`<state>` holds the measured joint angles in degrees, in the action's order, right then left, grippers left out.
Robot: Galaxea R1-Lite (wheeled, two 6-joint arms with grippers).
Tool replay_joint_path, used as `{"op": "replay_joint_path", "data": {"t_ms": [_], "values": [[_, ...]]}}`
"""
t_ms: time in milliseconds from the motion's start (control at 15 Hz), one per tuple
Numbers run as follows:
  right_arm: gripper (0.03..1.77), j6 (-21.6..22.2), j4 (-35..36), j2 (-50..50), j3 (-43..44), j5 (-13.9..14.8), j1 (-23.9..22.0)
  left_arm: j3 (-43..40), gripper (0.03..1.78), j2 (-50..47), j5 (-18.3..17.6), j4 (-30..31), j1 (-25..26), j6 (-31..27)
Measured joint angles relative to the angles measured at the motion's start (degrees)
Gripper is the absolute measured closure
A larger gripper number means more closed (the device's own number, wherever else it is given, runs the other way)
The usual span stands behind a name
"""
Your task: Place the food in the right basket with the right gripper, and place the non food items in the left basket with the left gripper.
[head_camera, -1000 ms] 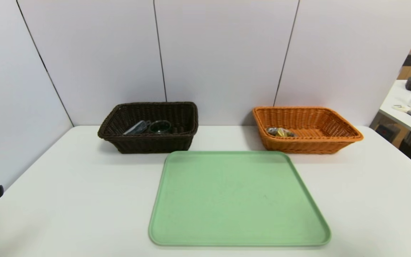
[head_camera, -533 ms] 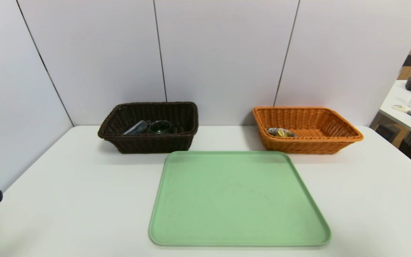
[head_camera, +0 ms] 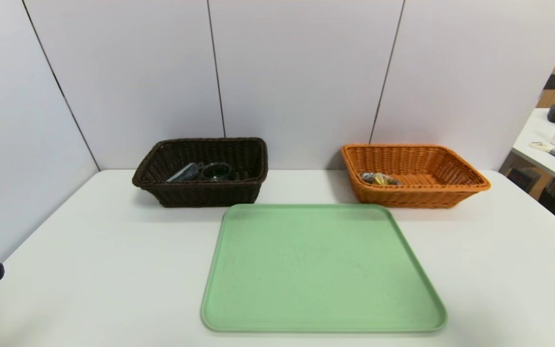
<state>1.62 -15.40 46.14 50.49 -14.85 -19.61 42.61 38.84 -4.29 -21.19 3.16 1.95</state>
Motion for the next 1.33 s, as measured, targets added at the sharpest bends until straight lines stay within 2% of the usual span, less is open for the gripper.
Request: {"op": "replay_joint_path", "data": {"t_ms": [267,867,1067,1333], "values": [[0.11,3.2,0.0,0.2,-0.8,0.5,-0.3,-0.3,0.12,-0.3,-0.2,-1.0,0.0,0.0],[0.10,5.8,0.0,-1.2,-3.1,-0.3,-0.1,-0.2,0.12,-0.2,-0.9,-1.5,0.0,0.0],[0.11,7.3,0.0,-1.6,-2.8,-2.7,0.0,-0.4,0.12,-0.3,-0.9,-1.7,0.0,0.0],[0.11,7.3,0.0,-2.4,-2.5,-3.1,0.4,-0.6,0.12,-0.1,-1.3,-2.5,0.0,0.0]]}}
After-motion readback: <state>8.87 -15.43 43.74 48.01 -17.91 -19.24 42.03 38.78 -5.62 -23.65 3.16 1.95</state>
